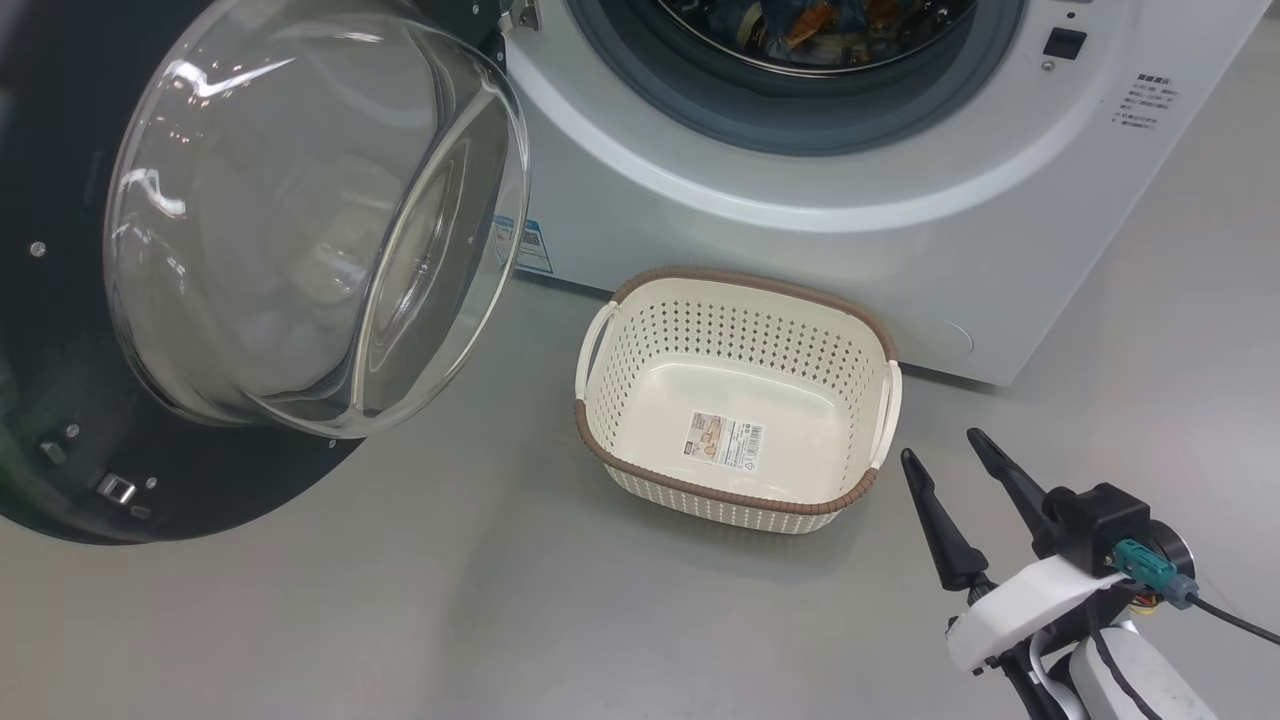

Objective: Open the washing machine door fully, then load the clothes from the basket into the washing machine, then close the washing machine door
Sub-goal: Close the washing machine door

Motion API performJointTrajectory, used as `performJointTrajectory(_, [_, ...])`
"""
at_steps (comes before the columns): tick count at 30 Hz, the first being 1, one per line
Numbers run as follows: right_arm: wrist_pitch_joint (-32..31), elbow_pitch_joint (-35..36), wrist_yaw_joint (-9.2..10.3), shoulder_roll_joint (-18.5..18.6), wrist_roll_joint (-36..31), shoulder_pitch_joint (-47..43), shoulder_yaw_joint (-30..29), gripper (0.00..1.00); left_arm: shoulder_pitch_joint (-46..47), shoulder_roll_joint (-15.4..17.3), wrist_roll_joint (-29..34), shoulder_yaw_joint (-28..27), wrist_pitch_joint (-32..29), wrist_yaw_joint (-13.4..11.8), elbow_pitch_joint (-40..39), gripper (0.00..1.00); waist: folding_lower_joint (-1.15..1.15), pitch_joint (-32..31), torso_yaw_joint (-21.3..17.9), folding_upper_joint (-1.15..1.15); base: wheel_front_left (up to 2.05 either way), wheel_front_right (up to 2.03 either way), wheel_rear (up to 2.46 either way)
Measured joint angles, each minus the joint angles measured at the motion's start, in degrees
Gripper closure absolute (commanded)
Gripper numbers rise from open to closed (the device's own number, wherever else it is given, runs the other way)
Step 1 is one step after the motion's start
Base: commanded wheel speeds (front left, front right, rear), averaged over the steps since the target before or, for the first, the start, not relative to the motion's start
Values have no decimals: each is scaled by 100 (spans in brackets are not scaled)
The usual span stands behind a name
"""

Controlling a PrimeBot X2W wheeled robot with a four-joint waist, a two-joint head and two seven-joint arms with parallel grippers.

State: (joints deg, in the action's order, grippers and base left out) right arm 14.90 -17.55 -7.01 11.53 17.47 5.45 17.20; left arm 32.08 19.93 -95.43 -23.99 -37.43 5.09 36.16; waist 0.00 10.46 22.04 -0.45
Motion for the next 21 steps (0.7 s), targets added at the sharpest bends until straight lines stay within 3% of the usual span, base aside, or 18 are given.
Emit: performJointTrajectory(21, [0,35,0,-401,15,-7,-140,0,-539,-144,-109,287,-786,101,-917,100,0,-93,-277,0,0,0,0])
